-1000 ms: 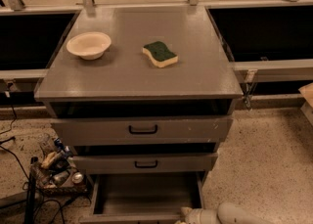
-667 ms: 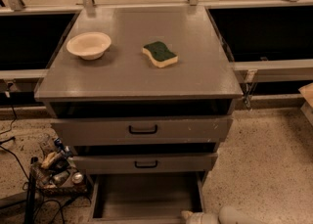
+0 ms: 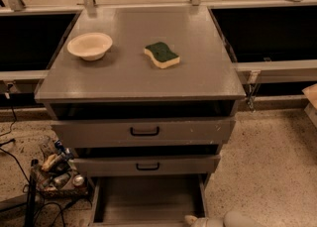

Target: Open bottom drawer

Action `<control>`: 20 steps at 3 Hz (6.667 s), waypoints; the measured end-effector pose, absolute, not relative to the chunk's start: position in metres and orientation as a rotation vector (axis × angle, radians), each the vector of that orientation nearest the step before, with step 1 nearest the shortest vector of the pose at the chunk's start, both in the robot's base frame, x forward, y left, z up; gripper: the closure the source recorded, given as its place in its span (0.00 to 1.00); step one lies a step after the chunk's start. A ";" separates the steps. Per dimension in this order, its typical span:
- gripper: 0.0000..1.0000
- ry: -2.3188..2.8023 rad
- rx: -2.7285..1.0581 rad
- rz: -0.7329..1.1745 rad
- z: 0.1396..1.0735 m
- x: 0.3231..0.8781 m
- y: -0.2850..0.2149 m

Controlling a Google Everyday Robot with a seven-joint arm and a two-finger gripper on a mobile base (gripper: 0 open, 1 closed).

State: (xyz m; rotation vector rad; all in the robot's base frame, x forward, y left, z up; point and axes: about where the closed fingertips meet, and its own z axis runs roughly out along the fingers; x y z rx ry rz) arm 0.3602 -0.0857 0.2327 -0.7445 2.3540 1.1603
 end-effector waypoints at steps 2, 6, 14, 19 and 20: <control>0.00 2.355 -0.774 1.163 0.235 0.345 -0.089; 0.00 2.360 -0.793 1.173 0.239 0.321 -0.095; 0.00 2.226 -0.774 1.209 0.275 0.291 -0.103; 0.00 2.178 -0.747 1.192 0.280 0.311 -0.082; 0.00 2.174 -0.746 1.188 0.281 0.310 -0.083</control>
Offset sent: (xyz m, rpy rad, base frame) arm -0.0936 -0.0173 0.0045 -0.0094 -0.0038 0.0811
